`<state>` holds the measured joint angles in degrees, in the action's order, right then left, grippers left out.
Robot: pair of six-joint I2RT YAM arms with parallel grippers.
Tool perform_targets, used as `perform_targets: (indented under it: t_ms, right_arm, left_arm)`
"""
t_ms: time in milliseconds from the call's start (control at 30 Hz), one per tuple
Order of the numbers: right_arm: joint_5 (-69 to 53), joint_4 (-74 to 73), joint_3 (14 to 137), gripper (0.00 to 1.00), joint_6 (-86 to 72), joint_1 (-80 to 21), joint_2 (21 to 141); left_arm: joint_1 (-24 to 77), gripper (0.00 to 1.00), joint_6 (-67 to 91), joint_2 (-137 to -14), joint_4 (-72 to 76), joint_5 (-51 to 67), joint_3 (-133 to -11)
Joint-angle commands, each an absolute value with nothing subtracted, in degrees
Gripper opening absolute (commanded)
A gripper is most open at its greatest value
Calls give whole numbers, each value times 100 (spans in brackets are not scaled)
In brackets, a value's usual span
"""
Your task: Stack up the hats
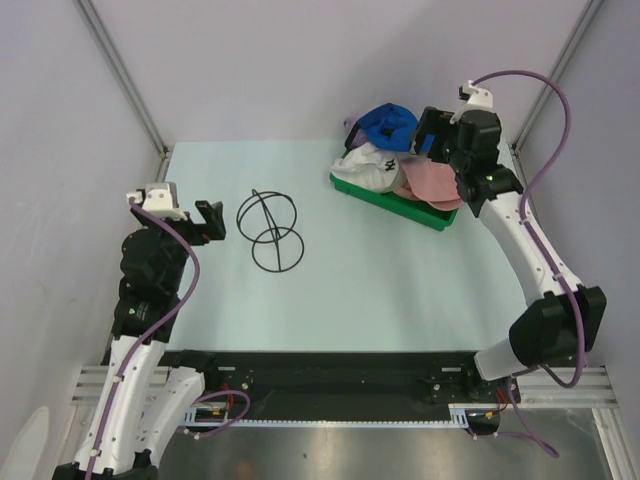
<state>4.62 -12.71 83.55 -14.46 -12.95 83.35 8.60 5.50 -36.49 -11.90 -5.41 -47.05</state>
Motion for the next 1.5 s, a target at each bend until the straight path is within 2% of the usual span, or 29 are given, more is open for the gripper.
perform_targets:
  t_ms: [0, 300, 433, 567, 1000, 1200, 1433, 1467]
  right_arm:
    - [956, -1090, 8885, 99, -1520, -1301, 8945]
    - [1696, -1019, 8499, 95, -1601, -1230, 9387]
    - [1880, -1055, 8262, 94, -1030, -1581, 9588]
    - [2731, -1064, 8200, 95, -607, -2143, 9965]
    - [4876, -642, 9070, 93, 438, -2522, 11530]
    - [5721, 156, 9193, 90, 1176, -2628, 11909]
    - [5739, 404, 9334, 58, 1581, -2654, 11892]
    - [5783, 404, 9343, 45, 1669, -2654, 11857]
  left_arm:
    - [888, 100, 369, -3665, -1160, -756, -4693]
    - [888, 100, 316, -3770, -1169, -782, -4685]
    - [888, 100, 325, -3841, -1151, -738, -4676]
    - [888, 100, 325, -3867, -1151, -738, -4676]
    - [888, 100, 325, -3893, -1151, -730, -4667]
    - [888, 100, 334, -3902, -1134, -712, -4667]
    - [888, 100, 334, -3894, -1143, -721, -4658]
    - [888, 100, 334, -3894, -1143, -729, -4658]
